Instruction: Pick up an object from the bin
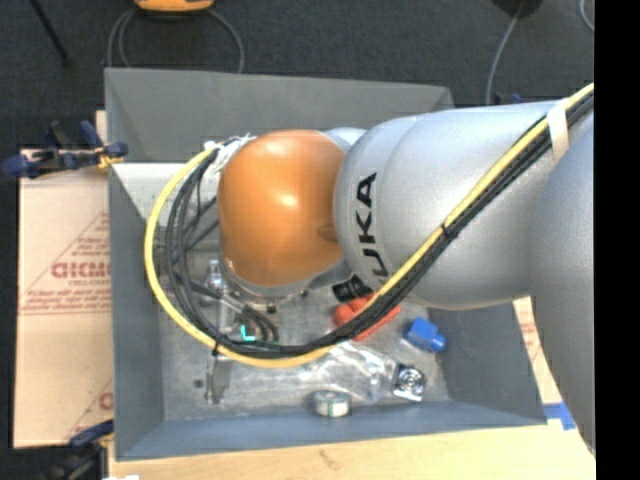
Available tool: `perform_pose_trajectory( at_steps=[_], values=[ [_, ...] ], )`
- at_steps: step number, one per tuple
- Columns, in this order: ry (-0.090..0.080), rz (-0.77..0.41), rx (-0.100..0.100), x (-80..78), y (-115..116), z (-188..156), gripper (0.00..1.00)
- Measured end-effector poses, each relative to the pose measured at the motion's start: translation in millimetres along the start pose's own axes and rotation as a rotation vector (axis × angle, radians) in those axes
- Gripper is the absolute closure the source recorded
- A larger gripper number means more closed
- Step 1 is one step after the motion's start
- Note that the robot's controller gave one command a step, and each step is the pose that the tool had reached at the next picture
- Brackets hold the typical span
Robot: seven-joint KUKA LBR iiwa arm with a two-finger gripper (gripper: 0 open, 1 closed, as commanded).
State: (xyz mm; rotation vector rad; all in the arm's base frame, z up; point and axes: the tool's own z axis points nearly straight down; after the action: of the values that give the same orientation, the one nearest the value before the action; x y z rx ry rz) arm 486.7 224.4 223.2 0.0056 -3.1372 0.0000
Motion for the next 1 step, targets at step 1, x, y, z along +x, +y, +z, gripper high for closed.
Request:
perform_pose_trajectory(
  at_steps=[1],
  values=[
    [-0.012,0.116,0.001,-40.8,-101.8,-33.2,0.00]
  ],
)
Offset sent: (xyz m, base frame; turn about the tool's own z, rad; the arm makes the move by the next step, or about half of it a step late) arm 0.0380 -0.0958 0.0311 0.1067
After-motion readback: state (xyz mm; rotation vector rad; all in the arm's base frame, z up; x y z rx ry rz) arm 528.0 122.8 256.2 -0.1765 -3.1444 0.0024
